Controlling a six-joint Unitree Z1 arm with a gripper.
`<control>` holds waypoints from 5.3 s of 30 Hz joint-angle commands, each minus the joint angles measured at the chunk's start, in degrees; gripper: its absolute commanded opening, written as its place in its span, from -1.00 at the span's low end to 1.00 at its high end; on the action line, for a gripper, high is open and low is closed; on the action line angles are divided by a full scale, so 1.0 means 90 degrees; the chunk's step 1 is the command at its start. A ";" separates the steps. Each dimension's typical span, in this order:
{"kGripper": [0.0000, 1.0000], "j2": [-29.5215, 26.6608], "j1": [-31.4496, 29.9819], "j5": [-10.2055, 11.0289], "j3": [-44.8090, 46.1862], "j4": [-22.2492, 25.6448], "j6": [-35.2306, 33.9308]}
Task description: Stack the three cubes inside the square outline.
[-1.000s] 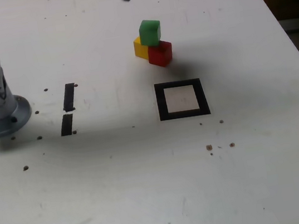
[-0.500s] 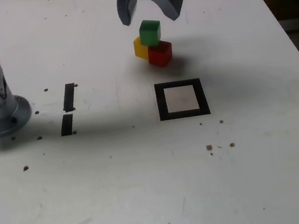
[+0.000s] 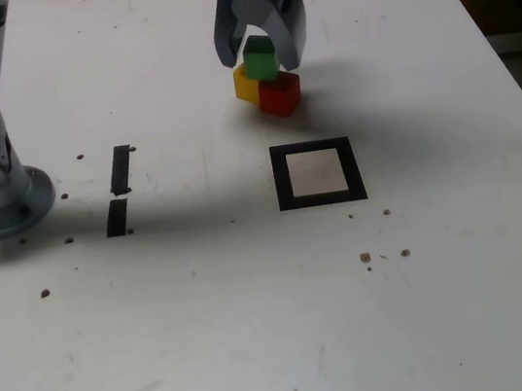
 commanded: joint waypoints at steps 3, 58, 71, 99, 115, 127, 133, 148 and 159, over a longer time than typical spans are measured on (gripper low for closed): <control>-0.09 0.0026 0.0021 0.0006 -0.0008 -0.0022 -0.0002; 0.87 0.2172 -0.1875 -0.0425 -0.3676 0.1263 -0.1217; 0.99 0.0224 -0.1546 -0.0693 -0.1911 0.1378 -0.4919; 0.95 -0.0431 -0.0244 -0.1780 0.0846 -0.0566 -0.7360; 0.71 0.0329 0.0074 -0.1942 0.0426 -0.0490 -0.7521; 0.35 0.0479 0.0174 -0.1971 0.0414 -0.0614 -0.7481; -0.05 0.0468 0.0259 -0.1706 0.0407 -0.0709 -0.7445; -0.92 -0.0132 -0.0402 -0.1601 -0.0082 -0.0003 -0.7109; -0.90 -0.0762 -0.1820 -0.1280 -0.0406 0.0561 -0.7294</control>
